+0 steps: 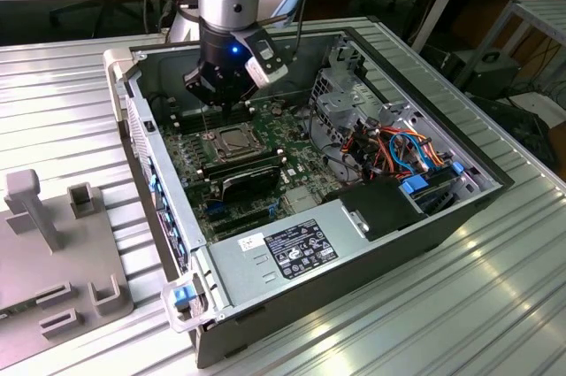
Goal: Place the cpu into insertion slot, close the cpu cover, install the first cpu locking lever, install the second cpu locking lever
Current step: 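Install the first cpu locking lever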
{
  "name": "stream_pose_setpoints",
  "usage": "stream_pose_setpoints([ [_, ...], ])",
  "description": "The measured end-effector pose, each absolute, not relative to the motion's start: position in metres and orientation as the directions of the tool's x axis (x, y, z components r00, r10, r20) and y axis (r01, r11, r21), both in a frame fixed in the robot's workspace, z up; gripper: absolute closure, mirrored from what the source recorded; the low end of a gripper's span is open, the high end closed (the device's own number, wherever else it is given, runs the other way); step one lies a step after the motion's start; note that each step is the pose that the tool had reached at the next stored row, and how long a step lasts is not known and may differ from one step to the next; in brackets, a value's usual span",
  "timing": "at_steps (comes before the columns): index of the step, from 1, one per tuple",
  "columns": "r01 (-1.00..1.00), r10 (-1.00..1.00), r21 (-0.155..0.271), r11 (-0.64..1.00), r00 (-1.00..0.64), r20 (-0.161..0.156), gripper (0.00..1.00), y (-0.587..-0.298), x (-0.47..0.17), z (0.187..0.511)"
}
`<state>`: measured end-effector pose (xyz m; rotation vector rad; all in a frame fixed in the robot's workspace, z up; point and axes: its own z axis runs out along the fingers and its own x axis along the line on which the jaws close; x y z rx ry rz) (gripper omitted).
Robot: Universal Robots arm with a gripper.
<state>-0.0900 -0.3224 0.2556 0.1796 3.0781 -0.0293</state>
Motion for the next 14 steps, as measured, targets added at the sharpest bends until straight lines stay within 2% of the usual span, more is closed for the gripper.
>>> stream_pose_setpoints([
  [14,0.073,0.072,-0.015,0.997,-0.996,-0.059,0.89,-0.3222,-0.0919,0.2557],
])
